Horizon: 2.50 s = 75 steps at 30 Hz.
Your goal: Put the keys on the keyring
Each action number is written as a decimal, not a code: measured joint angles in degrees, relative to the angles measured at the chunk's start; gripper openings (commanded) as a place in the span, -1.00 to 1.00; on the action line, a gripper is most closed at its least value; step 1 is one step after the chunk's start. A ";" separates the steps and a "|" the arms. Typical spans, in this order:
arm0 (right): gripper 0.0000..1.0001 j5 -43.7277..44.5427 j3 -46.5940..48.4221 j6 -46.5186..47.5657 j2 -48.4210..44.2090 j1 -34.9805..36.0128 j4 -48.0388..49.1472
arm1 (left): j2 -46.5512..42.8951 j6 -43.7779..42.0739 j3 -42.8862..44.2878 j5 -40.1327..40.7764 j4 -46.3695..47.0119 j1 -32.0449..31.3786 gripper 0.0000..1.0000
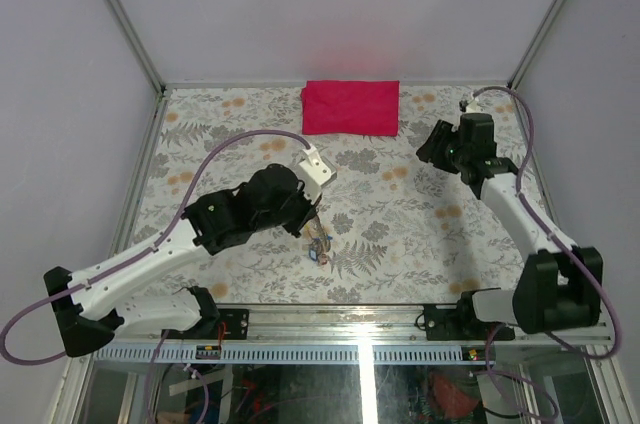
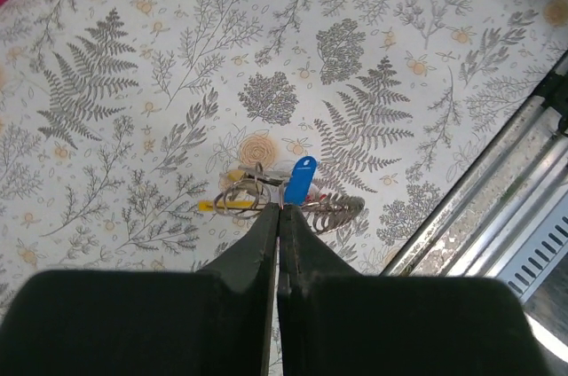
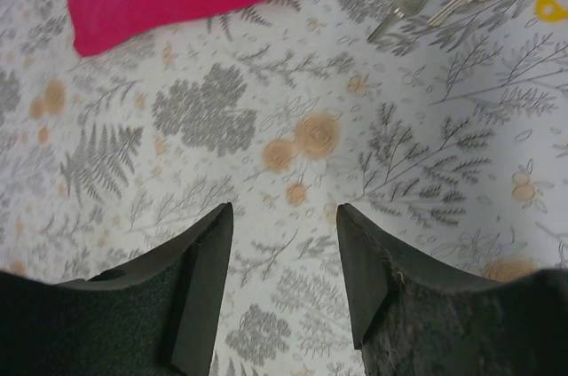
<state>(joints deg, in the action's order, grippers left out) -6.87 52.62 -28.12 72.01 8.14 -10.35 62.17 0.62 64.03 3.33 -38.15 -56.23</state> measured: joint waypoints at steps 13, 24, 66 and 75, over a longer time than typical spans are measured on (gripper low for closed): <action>0.18 5.92 23.80 1.55 31.89 -5.77 -2.03 | 0.50 5.97 -1.49 3.37 2.84 0.02 -1.00; 0.17 5.55 41.11 17.77 48.30 -5.90 -7.67 | 1.49 5.95 -1.51 3.34 2.86 0.02 -1.00; -0.62 -2.80 62.99 47.01 64.89 -5.90 -28.41 | 2.84 4.26 -2.03 3.78 2.27 0.02 -1.00; -0.99 -3.43 61.51 45.81 64.46 -5.90 -27.06 | 2.91 4.26 -2.03 3.76 2.16 0.02 -1.00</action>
<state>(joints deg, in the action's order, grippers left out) -10.31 114.13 17.69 136.46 2.24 -37.41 65.08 4.89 62.00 7.09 -35.99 -56.21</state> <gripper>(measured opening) 0.058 0.011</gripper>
